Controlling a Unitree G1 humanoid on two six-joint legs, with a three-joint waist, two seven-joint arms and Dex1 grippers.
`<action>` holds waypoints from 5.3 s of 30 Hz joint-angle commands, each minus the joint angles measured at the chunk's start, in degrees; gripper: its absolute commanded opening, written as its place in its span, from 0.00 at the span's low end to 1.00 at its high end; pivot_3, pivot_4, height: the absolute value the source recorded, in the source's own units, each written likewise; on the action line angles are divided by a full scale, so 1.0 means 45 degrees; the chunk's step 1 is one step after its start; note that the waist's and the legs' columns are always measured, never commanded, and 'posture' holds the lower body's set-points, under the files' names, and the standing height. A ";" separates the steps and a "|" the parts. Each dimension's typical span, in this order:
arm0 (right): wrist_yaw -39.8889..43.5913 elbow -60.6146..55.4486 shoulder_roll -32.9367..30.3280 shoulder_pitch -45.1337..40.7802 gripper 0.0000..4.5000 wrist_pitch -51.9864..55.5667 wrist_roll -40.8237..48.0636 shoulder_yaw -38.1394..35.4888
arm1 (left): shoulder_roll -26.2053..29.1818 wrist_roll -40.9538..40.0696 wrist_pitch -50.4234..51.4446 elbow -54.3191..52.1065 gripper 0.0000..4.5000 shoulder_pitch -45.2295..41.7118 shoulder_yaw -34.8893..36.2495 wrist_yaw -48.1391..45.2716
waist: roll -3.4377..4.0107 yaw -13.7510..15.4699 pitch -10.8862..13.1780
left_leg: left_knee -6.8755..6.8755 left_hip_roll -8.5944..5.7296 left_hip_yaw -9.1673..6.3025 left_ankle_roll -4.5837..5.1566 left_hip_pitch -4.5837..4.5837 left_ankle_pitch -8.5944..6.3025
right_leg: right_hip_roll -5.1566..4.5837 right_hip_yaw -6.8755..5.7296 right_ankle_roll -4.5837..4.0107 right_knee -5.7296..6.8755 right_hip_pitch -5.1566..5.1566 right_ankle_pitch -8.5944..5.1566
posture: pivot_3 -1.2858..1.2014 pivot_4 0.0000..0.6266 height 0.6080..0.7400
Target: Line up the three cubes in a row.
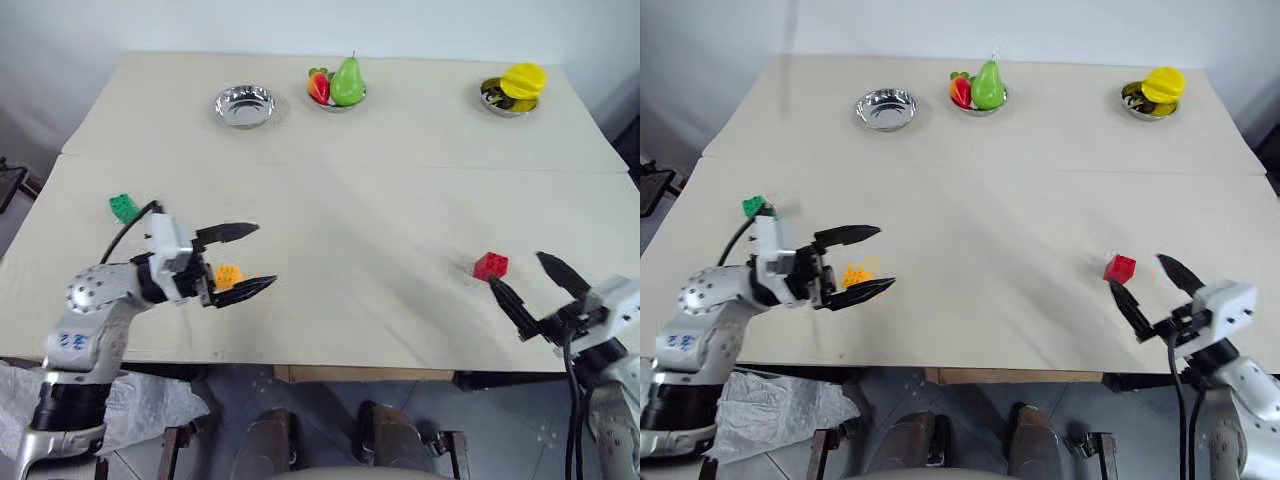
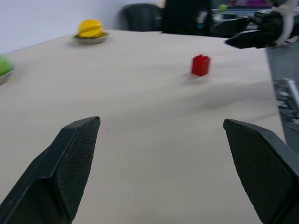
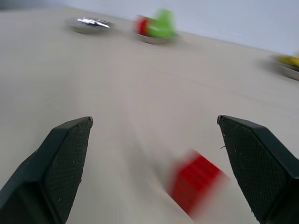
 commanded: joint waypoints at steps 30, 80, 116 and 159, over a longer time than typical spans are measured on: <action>-0.8722 -0.3155 0.1156 -0.4996 1.00 1.2104 -0.1393 0.1312 | -0.0087 0.1571 -0.0635 0.0846 1.00 -0.0667 -0.0877 -0.0931 | -0.0032 -0.0285 -0.0020 | 0.0010 0.0102 0.0148 -0.0003 -0.0010 -0.0004 | 0.0089 0.0230 -0.0005 0.0058 -0.0143 0.0007 | 0.52 0.24 1.00; -0.4914 -0.2100 -0.0716 -0.7218 0.33 1.2674 -0.0279 0.3017 | 0.0327 0.1386 -0.0668 0.0691 1.00 -0.0665 -0.0387 -0.1040 | -0.0030 -0.0307 -0.0017 | 0.0008 0.0104 0.0179 0.0001 -0.0031 -0.0024 | 0.0113 0.0267 -0.0003 0.0043 -0.0179 0.0011 | 0.52 0.24 1.00; 1.1890 1.5004 -0.1400 -1.6449 1.00 -0.3816 -0.2185 0.7596 | 0.0135 0.0266 -0.0837 -0.0666 1.00 0.3222 0.5481 0.1819 | -0.0028 -0.0667 0.0018 | 0.0031 0.0219 0.0182 -0.0021 -0.0026 -0.0041 | 0.0164 0.0263 -0.0010 0.0020 -0.0171 0.0008 | 0.52 0.24 1.00; 0.9027 0.3459 -0.1886 -0.7803 1.00 0.1372 0.0992 0.5230 | -0.3436 0.3766 0.2207 0.3587 1.00 -0.1898 0.5776 1.6057 | -0.0105 -0.0215 -0.0024 | 0.0181 0.0268 0.0223 -0.0025 -0.0026 -0.0143 | 0.0222 0.0270 -0.0057 0.0046 -0.0148 0.0047 | 0.52 0.24 1.00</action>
